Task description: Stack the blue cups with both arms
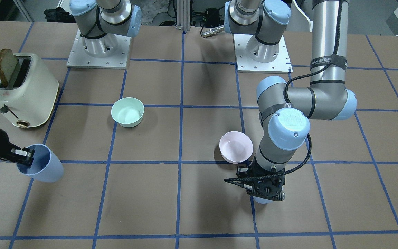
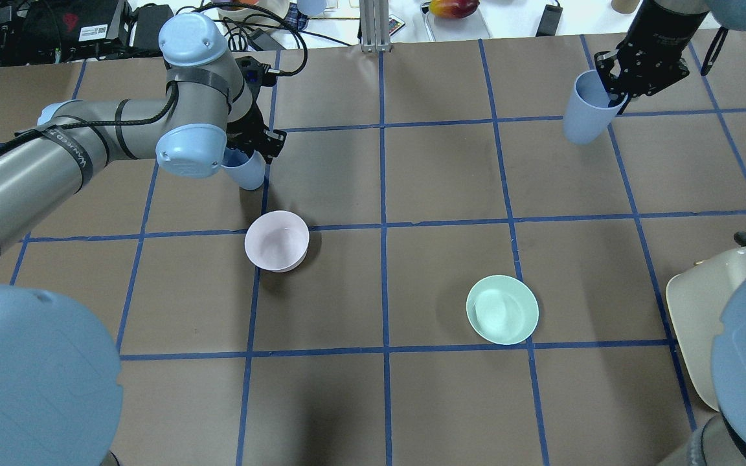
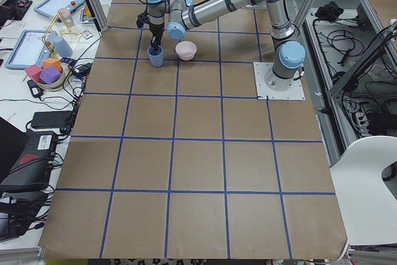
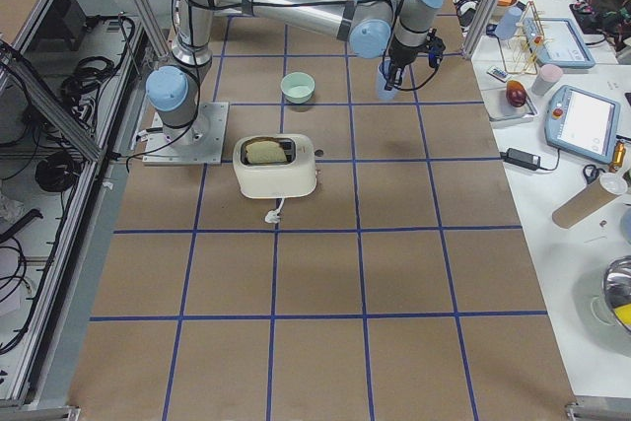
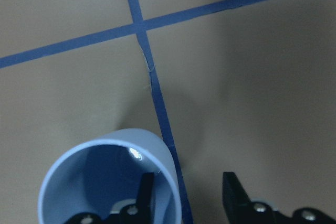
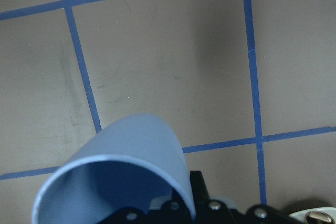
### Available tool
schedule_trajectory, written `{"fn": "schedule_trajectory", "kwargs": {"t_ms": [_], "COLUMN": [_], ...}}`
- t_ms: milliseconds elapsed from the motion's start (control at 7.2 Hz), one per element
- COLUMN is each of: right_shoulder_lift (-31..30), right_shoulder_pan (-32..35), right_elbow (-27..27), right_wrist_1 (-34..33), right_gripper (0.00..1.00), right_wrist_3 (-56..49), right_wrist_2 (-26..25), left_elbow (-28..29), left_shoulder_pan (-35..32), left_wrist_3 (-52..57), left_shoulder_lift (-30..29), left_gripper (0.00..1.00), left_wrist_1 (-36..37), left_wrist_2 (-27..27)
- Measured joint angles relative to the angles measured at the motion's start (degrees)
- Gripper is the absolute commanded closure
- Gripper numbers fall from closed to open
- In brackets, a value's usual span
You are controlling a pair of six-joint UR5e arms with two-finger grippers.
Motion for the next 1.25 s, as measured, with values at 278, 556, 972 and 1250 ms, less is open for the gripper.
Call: {"fn": "schedule_trajectory", "kwargs": {"t_ms": [278, 556, 972, 1250], "right_shoulder_lift": [0.09, 0.11, 0.04, 0.05], "right_shoulder_pan": [0.00, 0.00, -0.07, -0.09], "right_elbow": [-0.05, 0.04, -0.06, -0.15], "right_wrist_1": [-0.06, -0.05, 0.06, -0.07], "right_gripper": [1.00, 1.00, 1.00, 1.00], "right_wrist_3": [0.00, 0.00, 0.00, 0.00], "right_wrist_2": [-0.14, -0.18, -0.38, -0.30], "left_elbow": [0.52, 3.57, 6.04, 6.11], "left_shoulder_pan": [-2.08, -6.97, -16.87, -23.09], "left_wrist_3": [-0.15, -4.82, -15.92, -18.99], "left_shoulder_lift": [-0.05, -0.16, -1.89, -3.65], "left_gripper": [1.00, 1.00, 1.00, 0.58], "left_wrist_1": [1.19, 0.77, 0.23, 0.16], "left_wrist_2": [1.32, 3.10, 2.83, 2.75]}}
